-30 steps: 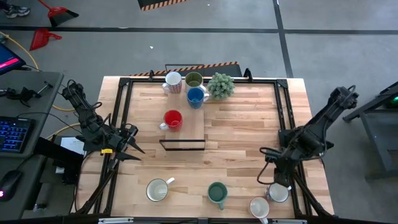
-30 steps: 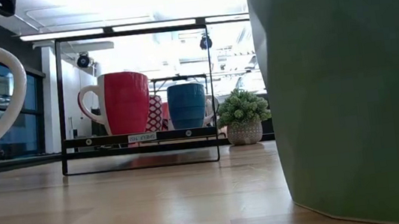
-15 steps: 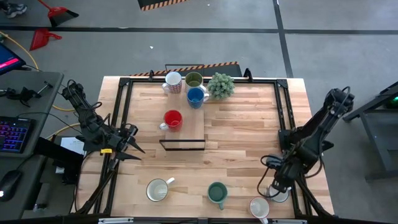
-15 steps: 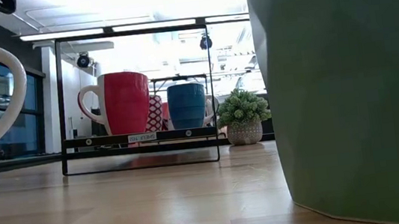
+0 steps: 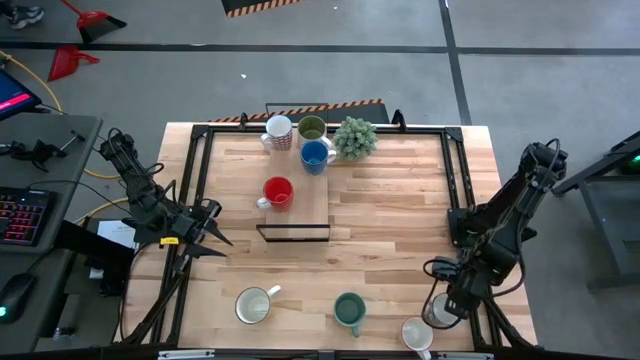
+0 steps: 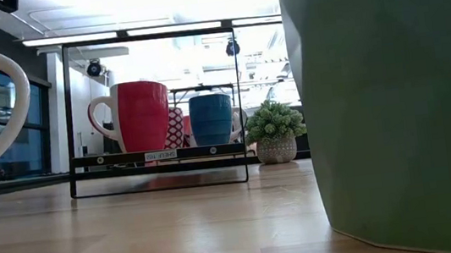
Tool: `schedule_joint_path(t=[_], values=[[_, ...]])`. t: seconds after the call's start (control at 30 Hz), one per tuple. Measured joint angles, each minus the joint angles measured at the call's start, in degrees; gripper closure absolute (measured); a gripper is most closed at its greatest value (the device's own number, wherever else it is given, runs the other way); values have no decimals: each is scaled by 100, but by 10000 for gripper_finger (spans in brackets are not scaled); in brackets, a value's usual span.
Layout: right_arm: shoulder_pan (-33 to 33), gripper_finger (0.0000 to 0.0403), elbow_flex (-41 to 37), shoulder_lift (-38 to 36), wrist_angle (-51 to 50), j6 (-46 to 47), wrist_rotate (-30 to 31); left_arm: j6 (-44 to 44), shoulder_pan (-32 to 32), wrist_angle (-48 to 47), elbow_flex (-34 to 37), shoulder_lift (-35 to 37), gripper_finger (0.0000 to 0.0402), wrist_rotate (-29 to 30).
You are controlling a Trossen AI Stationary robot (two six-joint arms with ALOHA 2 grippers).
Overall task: Place coffee mugs
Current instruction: Put the blue patterned mug on the shelf
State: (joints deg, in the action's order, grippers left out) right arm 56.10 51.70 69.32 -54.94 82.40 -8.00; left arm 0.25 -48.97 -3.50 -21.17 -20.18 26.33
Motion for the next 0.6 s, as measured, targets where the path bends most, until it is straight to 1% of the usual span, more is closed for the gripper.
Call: schedule_joint_path(t=[0.13, 0.23, 0.43, 0.6], values=[[2, 336, 0, 0, 231, 10, 60, 0, 0, -3, 0, -1, 282, 0], [-1, 336, 0, 2, 214, 10, 211, 0, 1, -6, 0, -1, 282, 0], [-5, 336, 0, 13, 128, 12, 222, 0, 0, -6, 0, -1, 282, 0], [-5, 336, 0, 87, 61, 10, 369, 0, 2, -6, 0, -1, 282, 2]])
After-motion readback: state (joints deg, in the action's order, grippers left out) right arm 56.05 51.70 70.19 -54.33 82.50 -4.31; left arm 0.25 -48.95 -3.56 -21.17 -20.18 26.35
